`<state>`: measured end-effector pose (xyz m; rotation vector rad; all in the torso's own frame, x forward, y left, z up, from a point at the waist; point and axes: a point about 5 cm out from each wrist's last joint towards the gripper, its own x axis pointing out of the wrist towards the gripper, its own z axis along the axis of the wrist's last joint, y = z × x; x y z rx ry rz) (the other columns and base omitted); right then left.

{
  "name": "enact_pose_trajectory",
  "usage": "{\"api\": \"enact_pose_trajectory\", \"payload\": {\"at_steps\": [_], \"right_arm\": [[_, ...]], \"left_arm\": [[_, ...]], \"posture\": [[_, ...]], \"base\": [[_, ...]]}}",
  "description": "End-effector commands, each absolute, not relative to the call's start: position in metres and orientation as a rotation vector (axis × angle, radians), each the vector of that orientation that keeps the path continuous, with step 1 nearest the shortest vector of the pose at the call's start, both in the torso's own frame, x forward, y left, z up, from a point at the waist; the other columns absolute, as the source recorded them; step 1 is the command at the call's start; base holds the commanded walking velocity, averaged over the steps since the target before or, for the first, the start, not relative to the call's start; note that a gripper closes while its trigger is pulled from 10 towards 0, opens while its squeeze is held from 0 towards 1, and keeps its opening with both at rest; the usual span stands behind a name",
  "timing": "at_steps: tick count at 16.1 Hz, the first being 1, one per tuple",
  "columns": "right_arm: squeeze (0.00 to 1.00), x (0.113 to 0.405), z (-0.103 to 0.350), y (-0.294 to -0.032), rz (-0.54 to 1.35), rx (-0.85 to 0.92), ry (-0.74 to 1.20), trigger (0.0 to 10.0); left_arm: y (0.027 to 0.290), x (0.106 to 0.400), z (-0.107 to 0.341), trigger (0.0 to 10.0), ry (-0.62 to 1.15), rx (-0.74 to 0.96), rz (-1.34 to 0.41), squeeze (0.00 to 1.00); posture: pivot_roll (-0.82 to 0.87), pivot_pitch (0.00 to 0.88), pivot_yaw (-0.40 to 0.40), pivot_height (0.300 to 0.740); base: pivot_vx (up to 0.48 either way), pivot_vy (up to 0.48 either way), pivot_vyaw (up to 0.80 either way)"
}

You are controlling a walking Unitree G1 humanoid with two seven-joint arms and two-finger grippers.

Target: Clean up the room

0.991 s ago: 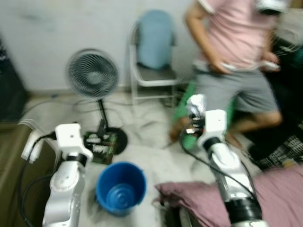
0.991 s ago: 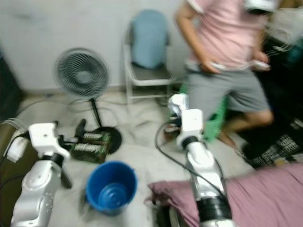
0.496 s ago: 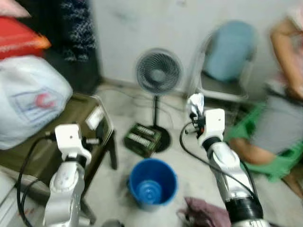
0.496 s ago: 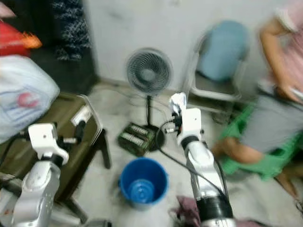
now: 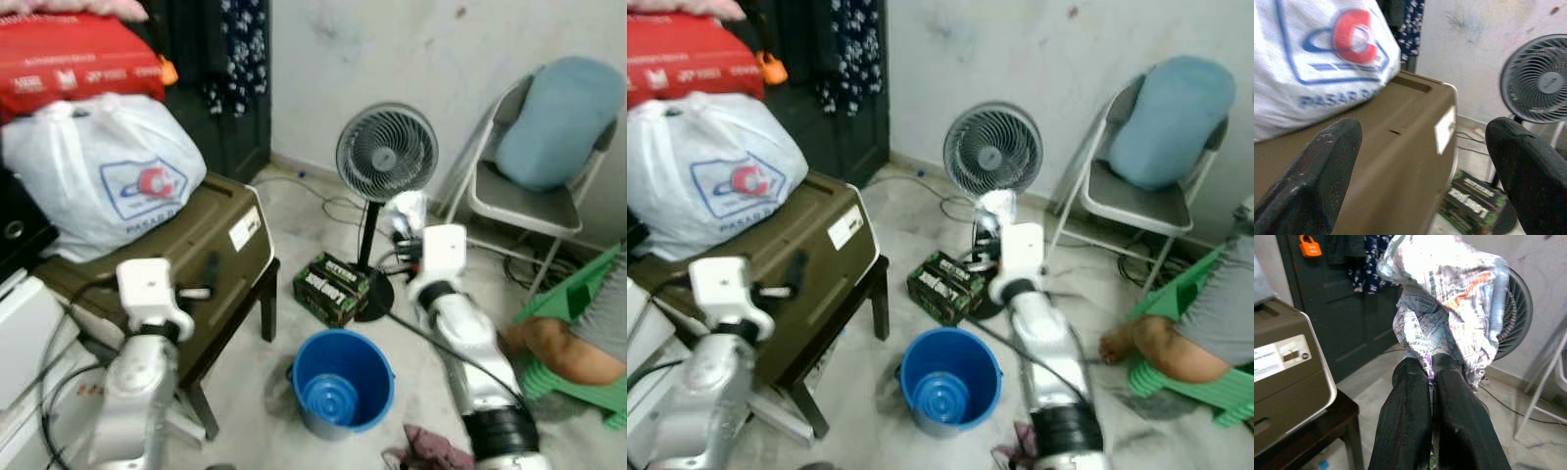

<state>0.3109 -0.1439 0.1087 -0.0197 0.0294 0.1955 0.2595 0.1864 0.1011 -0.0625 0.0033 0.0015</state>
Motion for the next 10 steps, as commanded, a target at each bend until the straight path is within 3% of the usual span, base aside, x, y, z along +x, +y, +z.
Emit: {"api": "enact_pose_trajectory", "payload": {"at_steps": [1, 7, 10], "right_arm": [[0.00, 0.3127, 0.1095, -0.1521, 0.171, -0.024, 0.035, 10.0], [0.00, 0.3147, 0.1081, -0.1537, 0.156, -0.015, 0.050, 10.0], [0.00, 0.3159, 0.1104, -0.1527, 0.162, -0.016, 0.034, 10.0]], "left_arm": [[0.1805, 0.2611, 0.1016, 10.0, -0.002, -0.067, -0.020, 0.00], [0.1785, 0.2610, 0.1047, 10.0, -0.022, -0.088, -0.039, 0.00], [0.1782, 0.2618, 0.1055, 10.0, -0.027, -0.095, -0.047, 0.00]], "posture": [[-0.03, 0.000, -0.088, 0.740], [-0.03, 0.000, -0.091, 0.740], [-0.04, 0.000, -0.077, 0.740]], "base": [[0.000, 0.000, 0.00], [0.000, 0.000, -0.79], [0.085, 0.000, -0.16]]}}
